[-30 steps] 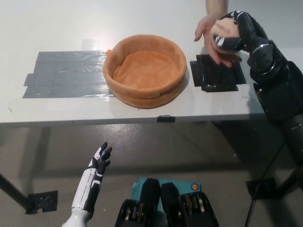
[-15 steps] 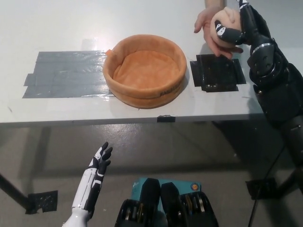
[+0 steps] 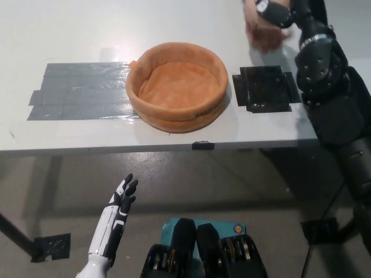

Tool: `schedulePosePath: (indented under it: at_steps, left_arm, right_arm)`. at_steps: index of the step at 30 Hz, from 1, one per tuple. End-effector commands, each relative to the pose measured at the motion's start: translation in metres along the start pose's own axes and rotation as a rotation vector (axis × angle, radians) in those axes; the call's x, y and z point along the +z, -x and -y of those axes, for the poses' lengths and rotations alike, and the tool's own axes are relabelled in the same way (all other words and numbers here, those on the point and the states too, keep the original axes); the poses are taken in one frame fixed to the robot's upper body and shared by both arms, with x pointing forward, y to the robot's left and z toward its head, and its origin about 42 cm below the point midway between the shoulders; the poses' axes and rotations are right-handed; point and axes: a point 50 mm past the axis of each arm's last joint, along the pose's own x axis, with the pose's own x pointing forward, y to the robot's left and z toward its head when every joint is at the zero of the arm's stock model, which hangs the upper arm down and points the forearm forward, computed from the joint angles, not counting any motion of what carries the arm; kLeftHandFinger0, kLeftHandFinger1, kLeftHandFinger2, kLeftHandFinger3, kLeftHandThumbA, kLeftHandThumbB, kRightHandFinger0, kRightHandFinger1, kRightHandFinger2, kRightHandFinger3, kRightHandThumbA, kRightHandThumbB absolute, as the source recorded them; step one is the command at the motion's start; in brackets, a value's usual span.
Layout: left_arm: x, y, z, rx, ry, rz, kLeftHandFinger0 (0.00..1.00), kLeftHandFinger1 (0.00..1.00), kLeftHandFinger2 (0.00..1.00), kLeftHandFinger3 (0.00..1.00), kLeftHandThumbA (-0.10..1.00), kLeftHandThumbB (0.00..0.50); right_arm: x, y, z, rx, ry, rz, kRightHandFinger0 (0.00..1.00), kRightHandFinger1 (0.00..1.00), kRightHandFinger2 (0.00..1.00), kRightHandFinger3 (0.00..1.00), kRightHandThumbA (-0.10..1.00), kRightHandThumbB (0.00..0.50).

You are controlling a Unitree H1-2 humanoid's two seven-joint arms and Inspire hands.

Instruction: A person hands a emotional support dumpling to the robot which it grabs with its right hand and places in the soft place kept infront of it in the centre of the desk

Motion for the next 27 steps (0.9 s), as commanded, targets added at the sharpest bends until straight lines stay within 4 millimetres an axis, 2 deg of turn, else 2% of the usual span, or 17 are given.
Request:
schedulePosePath:
  at_steps: [1, 4, 5, 6, 7, 8, 9, 10, 11, 12, 14, 15, 16, 18, 22, 24, 27]
  left_arm:
    - [0.012, -0.008, -0.001, -0.009, -0.004, 0.06, 1.0, 1.0, 1.0, 1.0, 1.0, 0.101]
    - [0.013, -0.009, -0.001, -0.01, -0.008, 0.064, 1.0, 1.0, 1.0, 1.0, 1.0, 0.121]
    - [0.013, -0.009, -0.001, -0.009, -0.009, 0.068, 1.0, 1.0, 1.0, 1.0, 1.0, 0.119]
    - [0.013, -0.009, -0.001, -0.009, -0.008, 0.069, 1.0, 1.0, 1.0, 1.0, 1.0, 0.119]
    - [0.013, -0.009, -0.001, -0.009, -0.005, 0.069, 1.0, 1.0, 1.0, 1.0, 1.0, 0.12]
    - [0.014, -0.009, -0.001, -0.009, -0.001, 0.069, 1.0, 1.0, 1.0, 1.0, 1.0, 0.126]
    - [0.014, -0.01, 0.0, -0.01, 0.004, 0.068, 1.0, 1.0, 1.0, 1.0, 1.0, 0.134]
    - [0.015, -0.011, 0.0, -0.01, -0.002, 0.067, 1.0, 1.0, 1.0, 1.0, 1.0, 0.148]
    - [0.015, -0.011, 0.0, -0.011, -0.003, 0.067, 1.0, 1.0, 1.0, 1.0, 1.0, 0.152]
    - [0.015, -0.011, 0.0, -0.012, -0.002, 0.067, 1.0, 1.0, 1.0, 1.0, 1.0, 0.153]
    - [0.016, -0.013, 0.0, -0.014, -0.007, 0.075, 1.0, 1.0, 1.0, 1.0, 1.0, 0.139]
    - [0.017, -0.013, 0.0, -0.014, -0.005, 0.076, 1.0, 1.0, 1.0, 1.0, 1.0, 0.137]
    - [0.017, -0.014, 0.001, -0.012, 0.004, 0.078, 1.0, 1.0, 1.0, 1.0, 1.0, 0.124]
    - [0.018, -0.015, 0.001, -0.012, 0.001, 0.079, 1.0, 1.0, 1.0, 1.0, 1.0, 0.12]
    - [0.021, -0.017, 0.003, -0.024, -0.001, 0.075, 1.0, 1.0, 1.0, 1.0, 1.0, 0.13]
    - [0.021, -0.018, 0.003, -0.028, -0.004, 0.076, 1.0, 1.0, 1.0, 1.0, 1.0, 0.132]
    - [0.022, -0.02, 0.003, -0.031, -0.018, 0.08, 1.0, 1.0, 1.0, 1.0, 1.0, 0.13]
  right_arm:
    - [0.073, -0.02, 0.016, -0.112, -0.021, 0.216, 0.0, 0.42, 0.88, 0.92, -0.1, 0.181]
    - [0.084, -0.021, 0.004, -0.083, -0.04, 0.25, 0.0, 0.37, 0.82, 0.83, -0.1, 0.195]
    - [0.09, -0.021, -0.002, -0.068, -0.045, 0.246, 0.0, 0.36, 0.77, 0.78, -0.1, 0.223]
    - [0.096, -0.02, -0.012, -0.053, -0.049, 0.245, 0.0, 0.29, 0.67, 0.66, -0.1, 0.21]
    - [0.099, -0.02, -0.019, -0.044, -0.051, 0.243, 0.0, 0.24, 0.63, 0.61, -0.1, 0.204]
    - [0.099, -0.02, -0.021, -0.046, -0.043, 0.247, 0.31, 0.29, 0.59, 0.54, -0.1, 0.203]
    - [0.1, -0.019, -0.033, -0.033, -0.033, 0.259, 0.32, 0.21, 0.56, 0.55, -0.1, 0.18]
    - [0.1, -0.017, -0.044, -0.009, -0.032, 0.259, 0.11, 0.16, 0.58, 0.56, -0.1, 0.174]
    - [0.1, -0.016, -0.049, 0.003, -0.033, 0.253, 0.01, 0.2, 0.71, 0.65, -0.1, 0.17]
    - [0.1, -0.016, -0.052, 0.009, -0.035, 0.247, 0.0, 0.22, 0.75, 0.69, -0.1, 0.17]
    - [0.1, -0.012, -0.071, 0.038, -0.039, 0.242, 0.01, 0.38, 0.95, 0.89, -0.1, 0.165]
    - [0.099, -0.01, -0.077, 0.049, -0.027, 0.244, 0.0, 0.42, 0.98, 0.92, -0.1, 0.166]
    - [0.096, -0.008, -0.085, 0.065, -0.01, 0.244, 0.02, 0.47, 0.97, 0.88, -0.1, 0.175]
    - [0.092, -0.006, -0.096, 0.089, 0.001, 0.228, 0.0, 0.42, 0.87, 0.78, -0.1, 0.175]
    - [0.077, 0.002, -0.114, 0.123, -0.002, 0.189, 0.02, 0.45, 0.9, 0.79, -0.1, 0.164]
    - [0.071, 0.006, -0.119, 0.137, 0.023, 0.17, 0.0, 0.42, 0.87, 0.76, -0.1, 0.164]
    - [0.057, 0.011, -0.128, 0.198, 0.002, 0.11, 0.0, 0.41, 0.87, 0.77, -0.1, 0.162]
